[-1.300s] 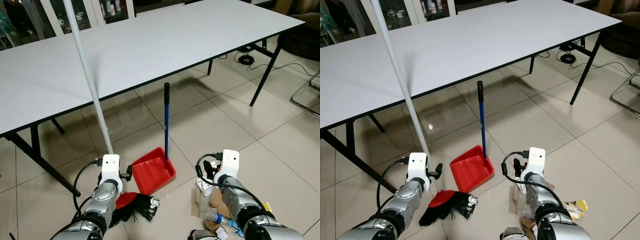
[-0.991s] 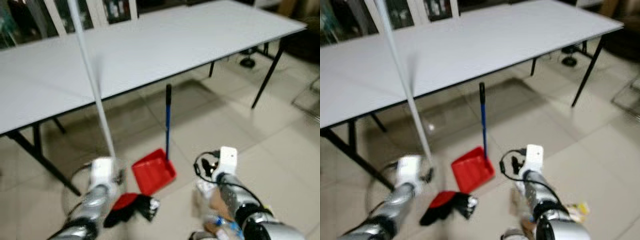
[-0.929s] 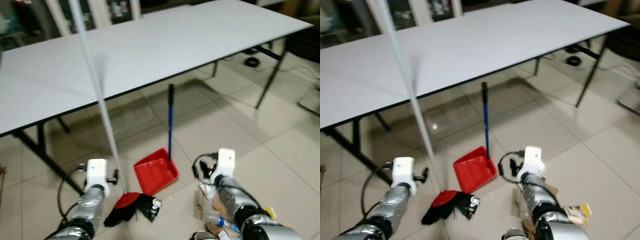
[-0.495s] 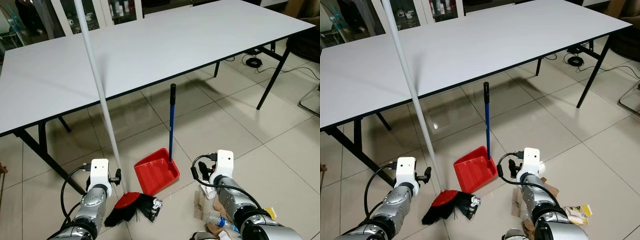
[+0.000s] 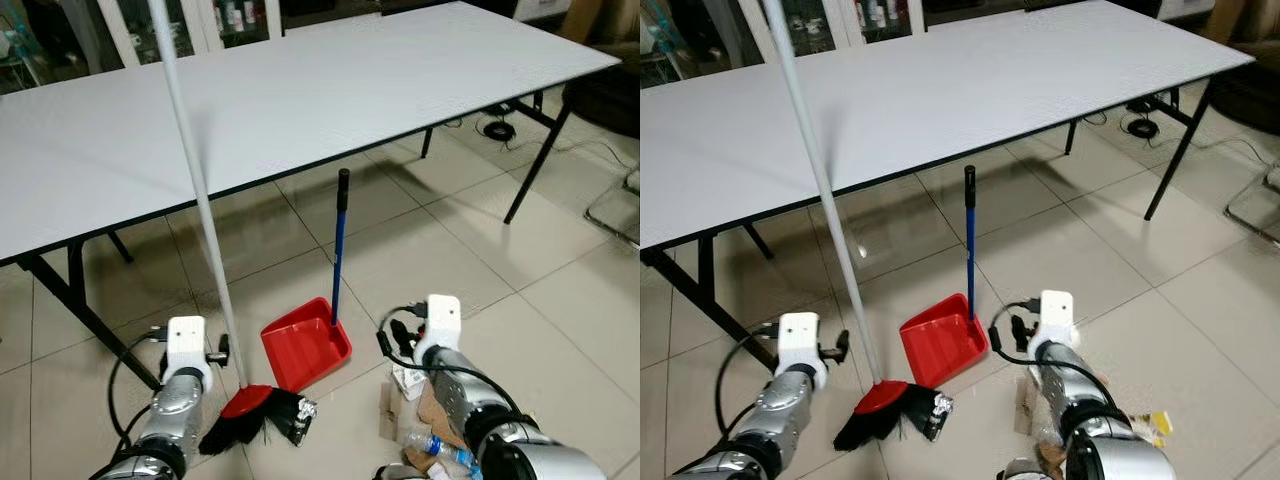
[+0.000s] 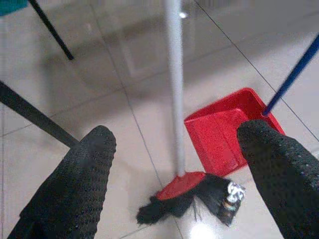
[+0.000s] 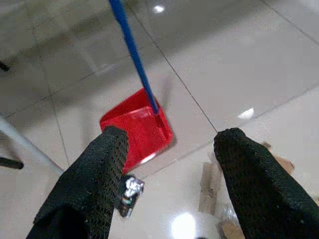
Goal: Sweep floor
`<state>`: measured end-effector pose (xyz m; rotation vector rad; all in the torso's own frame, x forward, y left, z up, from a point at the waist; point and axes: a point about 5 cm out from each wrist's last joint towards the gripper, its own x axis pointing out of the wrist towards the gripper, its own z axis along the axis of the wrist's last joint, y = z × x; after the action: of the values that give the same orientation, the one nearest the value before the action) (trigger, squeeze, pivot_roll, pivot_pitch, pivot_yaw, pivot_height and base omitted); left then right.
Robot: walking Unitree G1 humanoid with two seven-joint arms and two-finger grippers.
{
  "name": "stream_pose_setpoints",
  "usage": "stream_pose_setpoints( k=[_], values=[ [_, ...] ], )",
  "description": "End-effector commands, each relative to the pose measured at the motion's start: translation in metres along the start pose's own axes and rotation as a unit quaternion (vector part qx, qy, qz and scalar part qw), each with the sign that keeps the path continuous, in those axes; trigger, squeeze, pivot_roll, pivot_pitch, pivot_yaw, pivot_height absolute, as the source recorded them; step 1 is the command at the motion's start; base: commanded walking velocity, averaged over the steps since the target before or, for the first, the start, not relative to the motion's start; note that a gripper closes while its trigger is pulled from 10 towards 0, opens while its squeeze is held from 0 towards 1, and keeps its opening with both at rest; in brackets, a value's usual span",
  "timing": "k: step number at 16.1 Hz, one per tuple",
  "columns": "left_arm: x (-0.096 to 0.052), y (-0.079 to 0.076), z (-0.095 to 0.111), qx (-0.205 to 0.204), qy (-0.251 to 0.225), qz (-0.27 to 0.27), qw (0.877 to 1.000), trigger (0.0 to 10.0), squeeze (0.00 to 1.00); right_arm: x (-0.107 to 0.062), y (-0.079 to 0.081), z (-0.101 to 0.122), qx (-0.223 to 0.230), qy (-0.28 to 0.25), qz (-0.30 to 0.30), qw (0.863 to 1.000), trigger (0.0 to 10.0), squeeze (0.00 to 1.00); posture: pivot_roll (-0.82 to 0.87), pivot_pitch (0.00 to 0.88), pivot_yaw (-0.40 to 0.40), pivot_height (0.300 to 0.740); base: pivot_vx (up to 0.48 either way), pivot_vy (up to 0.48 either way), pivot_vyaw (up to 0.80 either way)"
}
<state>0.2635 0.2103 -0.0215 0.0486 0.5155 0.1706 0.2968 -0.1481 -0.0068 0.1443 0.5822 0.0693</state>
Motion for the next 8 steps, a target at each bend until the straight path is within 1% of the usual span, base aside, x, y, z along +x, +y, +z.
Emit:
stream_pose_setpoints(
  k=[1,2,4,6,7,8],
  values=[
    [-0.002,0.009,-0.003,0.000,-0.003,0.020,1.000,10.0,0.00,0.002,0.008,0.004,-0.007,0.002,0.015,1.000,10.0,0.00,-0.11,0.009,0.042,0.740,0.000,0.000,0.00],
    [-0.003,0.012,-0.004,0.008,-0.008,0.024,1.000,10.0,0.00,0.003,0.012,0.005,-0.009,0.001,0.022,1.000,10.0,0.00,-0.10,0.008,0.045,0.740,0.000,0.000,0.00],
    [-0.004,0.015,-0.004,0.009,-0.012,0.027,1.000,10.0,0.00,0.004,0.018,0.006,-0.012,-0.001,0.036,0.999,10.0,0.00,-0.11,0.008,0.055,0.740,0.000,0.000,0.00],
    [-0.005,0.017,-0.004,0.026,-0.019,0.023,0.999,10.0,0.00,0.003,0.022,0.002,-0.009,0.002,0.045,0.999,10.0,0.00,-0.07,0.014,0.053,0.740,0.000,0.000,0.00],
    [-0.005,0.019,-0.003,0.017,-0.019,0.030,0.999,10.0,0.00,0.002,0.022,-0.001,-0.012,0.006,0.046,0.999,10.0,0.00,-0.08,0.022,0.065,0.740,0.000,0.000,0.00],
    [-0.004,0.019,-0.002,0.019,-0.020,0.027,0.999,10.0,0.00,0.002,0.023,-0.002,-0.014,0.006,0.048,0.999,10.0,0.00,-0.08,0.024,0.072,0.740,0.000,0.000,0.00]
  ],
)
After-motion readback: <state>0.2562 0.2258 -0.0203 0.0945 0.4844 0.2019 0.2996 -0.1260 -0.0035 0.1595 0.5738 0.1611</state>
